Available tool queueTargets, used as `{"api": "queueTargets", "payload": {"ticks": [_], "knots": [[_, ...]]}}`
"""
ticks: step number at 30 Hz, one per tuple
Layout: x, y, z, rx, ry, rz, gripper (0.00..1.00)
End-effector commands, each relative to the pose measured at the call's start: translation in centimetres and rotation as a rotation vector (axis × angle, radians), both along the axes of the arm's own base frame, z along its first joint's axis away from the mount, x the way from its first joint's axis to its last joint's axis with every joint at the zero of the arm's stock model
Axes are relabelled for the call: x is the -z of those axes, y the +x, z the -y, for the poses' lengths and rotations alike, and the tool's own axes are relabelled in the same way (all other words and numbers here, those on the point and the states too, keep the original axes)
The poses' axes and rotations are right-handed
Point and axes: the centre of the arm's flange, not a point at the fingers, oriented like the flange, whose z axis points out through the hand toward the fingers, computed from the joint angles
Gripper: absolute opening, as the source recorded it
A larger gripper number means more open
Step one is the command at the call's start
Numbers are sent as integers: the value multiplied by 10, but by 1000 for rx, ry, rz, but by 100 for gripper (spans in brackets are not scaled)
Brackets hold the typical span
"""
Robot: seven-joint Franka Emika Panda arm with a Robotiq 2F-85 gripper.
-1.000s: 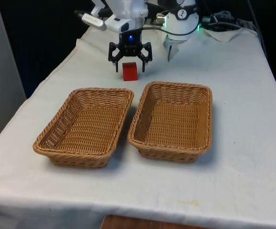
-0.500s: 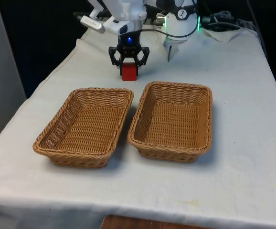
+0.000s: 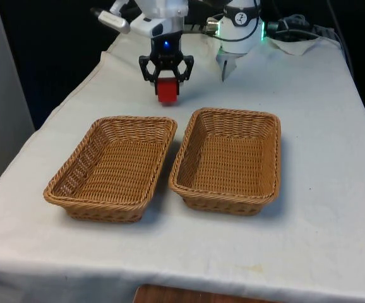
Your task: Pick up the red cube and place it into the right basket.
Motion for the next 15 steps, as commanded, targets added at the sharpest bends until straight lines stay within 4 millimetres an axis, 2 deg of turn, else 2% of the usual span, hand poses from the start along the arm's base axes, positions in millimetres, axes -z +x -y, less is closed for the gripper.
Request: {"api": "queueTargets", "payload": {"ticks": [1,5,15], "knots": [[-4,0,4,-2,-4,-2,3],[-12,2,4,-4,10,15,3],[-43,24,11,-27,26,30,3]]}}
